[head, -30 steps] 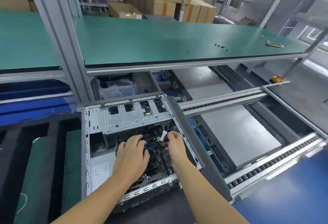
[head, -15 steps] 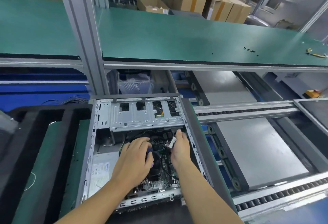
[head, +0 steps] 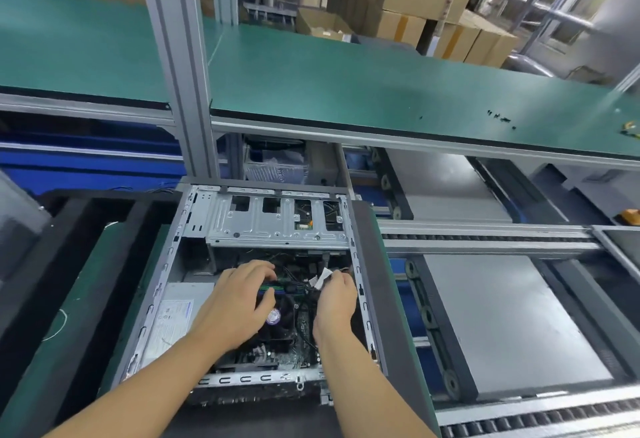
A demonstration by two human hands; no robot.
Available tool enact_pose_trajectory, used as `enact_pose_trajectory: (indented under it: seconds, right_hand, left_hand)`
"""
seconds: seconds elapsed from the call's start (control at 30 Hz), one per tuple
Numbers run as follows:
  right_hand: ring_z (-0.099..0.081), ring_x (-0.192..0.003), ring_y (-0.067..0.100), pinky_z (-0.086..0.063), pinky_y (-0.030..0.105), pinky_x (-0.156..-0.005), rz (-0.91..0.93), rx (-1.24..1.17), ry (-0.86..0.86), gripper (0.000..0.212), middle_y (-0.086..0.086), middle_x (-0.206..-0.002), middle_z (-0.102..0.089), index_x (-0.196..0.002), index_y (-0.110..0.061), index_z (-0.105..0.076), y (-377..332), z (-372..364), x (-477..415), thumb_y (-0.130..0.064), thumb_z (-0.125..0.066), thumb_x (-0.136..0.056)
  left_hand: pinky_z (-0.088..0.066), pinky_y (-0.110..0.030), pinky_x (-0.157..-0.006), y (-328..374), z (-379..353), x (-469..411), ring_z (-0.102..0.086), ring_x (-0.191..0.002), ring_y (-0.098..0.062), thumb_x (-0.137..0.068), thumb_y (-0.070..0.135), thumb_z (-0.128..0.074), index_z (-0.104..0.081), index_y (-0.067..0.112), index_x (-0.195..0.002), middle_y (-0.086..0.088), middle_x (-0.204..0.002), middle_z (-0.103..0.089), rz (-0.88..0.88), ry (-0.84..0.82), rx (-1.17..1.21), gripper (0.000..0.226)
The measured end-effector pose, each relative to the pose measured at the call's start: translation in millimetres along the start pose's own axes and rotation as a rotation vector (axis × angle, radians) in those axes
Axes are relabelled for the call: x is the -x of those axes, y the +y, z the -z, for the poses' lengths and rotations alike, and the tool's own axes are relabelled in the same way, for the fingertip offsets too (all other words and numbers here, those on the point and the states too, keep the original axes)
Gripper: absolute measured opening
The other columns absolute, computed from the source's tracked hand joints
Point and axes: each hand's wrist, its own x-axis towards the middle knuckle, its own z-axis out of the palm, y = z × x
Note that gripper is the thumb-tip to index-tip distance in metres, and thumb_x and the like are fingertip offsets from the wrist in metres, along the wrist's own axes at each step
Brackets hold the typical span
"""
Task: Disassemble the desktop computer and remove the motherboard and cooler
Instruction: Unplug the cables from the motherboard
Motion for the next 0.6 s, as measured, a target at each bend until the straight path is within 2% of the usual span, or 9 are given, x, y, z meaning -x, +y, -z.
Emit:
enact_pose_trajectory:
  seconds: [0.07,0.17,0.27,0.33,0.43,0.5,0.6]
  right_hand:
    - [-0.037,-0.062,0.018,-0.031,0.033,-0.059,0.051,0.049,0.019,0.027,0.002,-0.071,-0.048,-0.076,-0.015,-0.049,-3,1,11,-0.020,-0.036,-0.099]
    - [-0.042,-0.064,0.017,-0.034,0.033,-0.058,0.093,0.152,0.003,0.030,0.004,-0.075,-0.051,-0.082,-0.011,-0.048,-5,4,26,-0.023,-0.032,-0.103]
    - [-0.044,-0.063,0.016,-0.037,0.031,-0.059,-0.018,0.139,-0.040,0.025,0.003,-0.079,-0.055,-0.098,-0.007,-0.052,-3,17,37,-0.020,-0.032,-0.105]
    - [-0.044,-0.064,0.015,-0.036,0.030,-0.057,-0.067,0.166,-0.105,0.019,0.003,-0.083,-0.056,-0.101,-0.006,-0.050,-4,27,42,-0.015,-0.033,-0.103]
    - [-0.044,-0.066,0.014,-0.036,0.027,-0.057,0.037,0.334,-0.181,0.015,0.005,-0.086,-0.055,-0.097,-0.008,-0.046,-5,36,46,-0.015,-0.035,-0.103]
    - [-0.045,-0.063,0.014,-0.037,0.029,-0.058,0.132,0.441,-0.194,0.015,0.005,-0.085,-0.059,-0.092,-0.013,-0.047,-3,39,48,-0.018,-0.037,-0.102]
    - [-0.042,-0.058,0.016,-0.035,0.031,-0.056,0.102,0.353,-0.184,0.016,0.003,-0.073,-0.053,-0.087,-0.009,-0.049,-3,44,50,-0.017,-0.040,-0.099]
  left_hand:
    - [-0.030,-0.023,-0.103,-1,-1,0,-0.032,-0.105,0.005,-0.097,0.035,-0.050,-0.057,0.031,-0.119,0.024,-0.133,-0.049,0.008,-0.006,0.001,0.023]
    - [-0.037,-0.022,-0.098,-1,0,-1,-0.047,-0.107,-0.001,-0.096,0.032,-0.051,-0.057,0.029,-0.117,0.023,-0.128,-0.050,0.005,-0.015,0.004,0.022]
    - [-0.043,-0.023,-0.088,-2,-1,-2,-0.055,-0.102,-0.003,-0.096,0.030,-0.050,-0.056,0.029,-0.116,0.022,-0.119,-0.053,0.010,-0.041,-0.030,0.021]
    - [-0.043,-0.024,-0.085,-1,-3,-1,-0.056,-0.098,-0.006,-0.096,0.033,-0.047,-0.056,0.030,-0.118,0.020,-0.119,-0.055,0.015,-0.091,-0.104,0.023]
    - [-0.042,-0.028,-0.091,0,-10,-3,-0.055,-0.108,-0.008,-0.096,0.042,-0.045,-0.051,0.033,-0.130,0.020,-0.128,-0.052,-0.025,-0.189,-0.223,0.035]
    - [-0.041,-0.031,-0.099,2,-17,-6,-0.052,-0.116,-0.008,-0.095,0.044,-0.050,-0.048,0.035,-0.137,0.018,-0.132,-0.050,-0.050,-0.241,-0.193,0.043]
    - [-0.037,-0.034,-0.104,7,-31,-10,-0.046,-0.122,-0.008,-0.094,0.048,-0.056,-0.045,0.040,-0.141,0.017,-0.130,-0.049,-0.012,-0.337,-0.066,0.049]
